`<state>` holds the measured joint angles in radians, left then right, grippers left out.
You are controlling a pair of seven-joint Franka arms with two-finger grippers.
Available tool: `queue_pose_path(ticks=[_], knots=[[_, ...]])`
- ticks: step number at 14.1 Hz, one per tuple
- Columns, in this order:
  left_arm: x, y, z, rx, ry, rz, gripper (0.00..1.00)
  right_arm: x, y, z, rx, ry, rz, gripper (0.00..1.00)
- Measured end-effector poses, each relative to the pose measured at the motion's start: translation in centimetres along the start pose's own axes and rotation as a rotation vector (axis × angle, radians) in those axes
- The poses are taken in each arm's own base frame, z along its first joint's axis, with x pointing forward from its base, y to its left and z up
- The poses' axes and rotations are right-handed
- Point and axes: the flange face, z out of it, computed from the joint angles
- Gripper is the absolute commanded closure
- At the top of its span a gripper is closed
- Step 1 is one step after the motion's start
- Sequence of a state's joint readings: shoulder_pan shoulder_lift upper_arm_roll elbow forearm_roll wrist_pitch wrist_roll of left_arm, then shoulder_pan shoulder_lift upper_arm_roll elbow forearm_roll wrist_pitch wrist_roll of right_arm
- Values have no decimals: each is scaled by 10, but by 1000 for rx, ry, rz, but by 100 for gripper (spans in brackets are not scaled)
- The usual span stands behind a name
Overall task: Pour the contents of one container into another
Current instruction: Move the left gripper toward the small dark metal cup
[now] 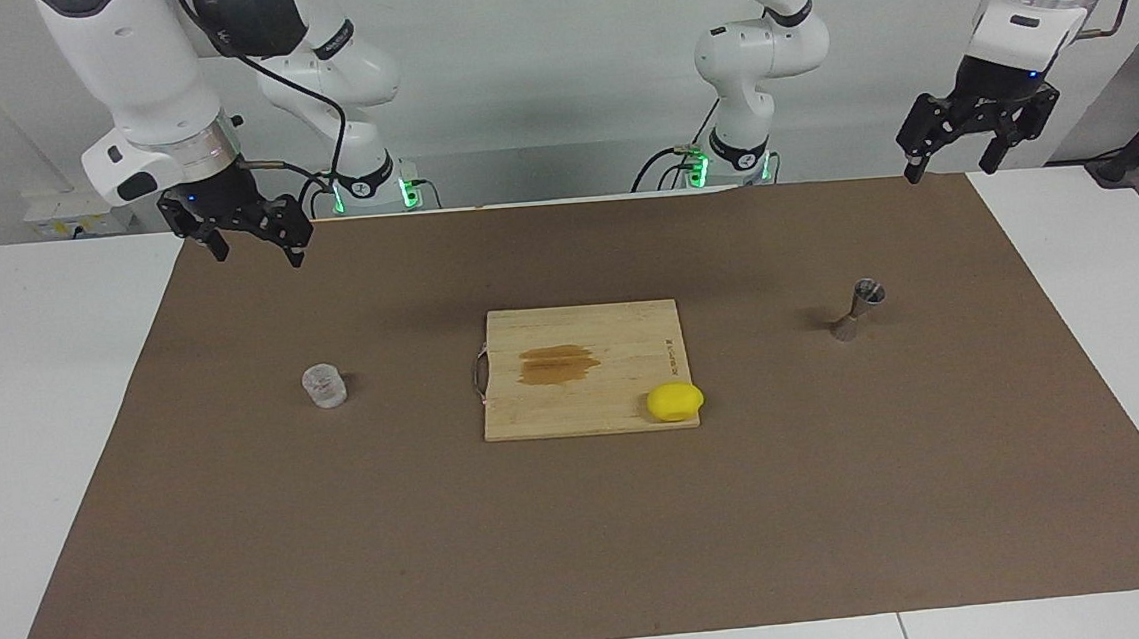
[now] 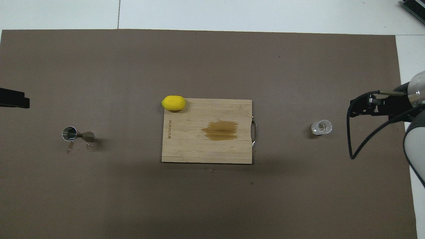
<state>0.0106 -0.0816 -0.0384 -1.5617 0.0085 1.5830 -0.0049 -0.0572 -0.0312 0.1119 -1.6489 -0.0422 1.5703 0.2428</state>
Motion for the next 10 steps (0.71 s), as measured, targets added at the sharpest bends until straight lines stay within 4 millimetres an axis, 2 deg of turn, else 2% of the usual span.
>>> queue_pose_path(ticks=[8,10], knots=[[2,1,0,0,14,-4,0,0,0,0,0,0,0,1],[10,9,6,-17,83,-27,0,0,0,0,0,0,0,1]])
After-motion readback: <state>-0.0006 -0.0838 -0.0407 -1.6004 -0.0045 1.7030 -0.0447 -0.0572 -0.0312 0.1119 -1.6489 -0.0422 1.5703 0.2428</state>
